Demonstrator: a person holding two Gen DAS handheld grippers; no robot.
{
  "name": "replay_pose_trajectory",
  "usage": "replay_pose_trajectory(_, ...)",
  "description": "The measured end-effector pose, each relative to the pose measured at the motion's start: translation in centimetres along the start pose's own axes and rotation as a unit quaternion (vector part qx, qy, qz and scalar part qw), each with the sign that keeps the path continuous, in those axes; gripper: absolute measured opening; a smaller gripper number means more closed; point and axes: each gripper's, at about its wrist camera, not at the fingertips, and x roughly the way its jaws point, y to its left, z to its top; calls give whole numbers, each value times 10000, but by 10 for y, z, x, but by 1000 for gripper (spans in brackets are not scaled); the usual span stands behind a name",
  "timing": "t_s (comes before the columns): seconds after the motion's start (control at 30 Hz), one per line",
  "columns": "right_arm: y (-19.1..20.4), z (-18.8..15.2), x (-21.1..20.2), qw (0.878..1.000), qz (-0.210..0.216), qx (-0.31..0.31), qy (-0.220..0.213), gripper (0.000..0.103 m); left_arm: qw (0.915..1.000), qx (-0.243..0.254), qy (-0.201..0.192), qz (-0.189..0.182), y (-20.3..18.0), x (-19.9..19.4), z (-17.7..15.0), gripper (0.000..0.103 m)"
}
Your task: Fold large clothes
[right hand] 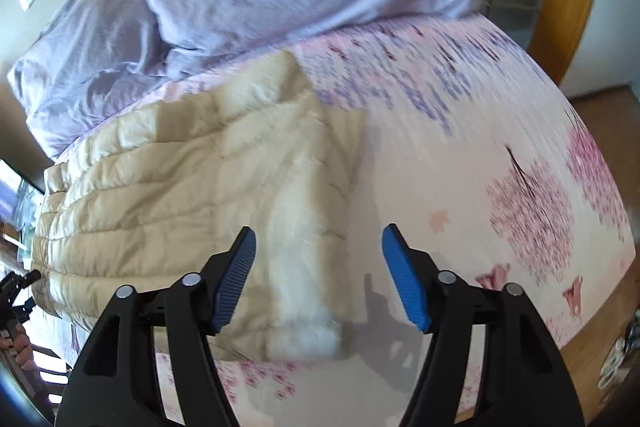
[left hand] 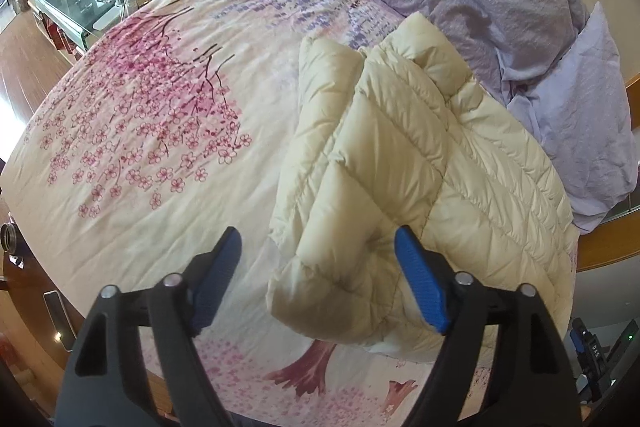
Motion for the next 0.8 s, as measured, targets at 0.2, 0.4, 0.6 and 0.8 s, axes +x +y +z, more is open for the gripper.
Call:
replay_pose_trajectory(0.2, 45, 6, 9, 9984, 127, -558, 0, 78, 9997, 174, -80, 178, -5, 0, 14, 87)
replay_pose_trajectory(0.4, 88, 5, 19, 9955, 191, -924, -15, 86, 9988, 365, -66, 306, -12, 5, 28, 90)
replay_pose_trajectory(0.6, 108, -2, 32, 9944, 118, -1043, 128, 87, 9976, 581, -13, 369, -20, 16, 40, 92)
replay_pose_trajectory(0.8, 113, -5, 37, 9942, -161, -1064, -17, 87, 9973, 626, 69, 390, -19, 27, 50, 93)
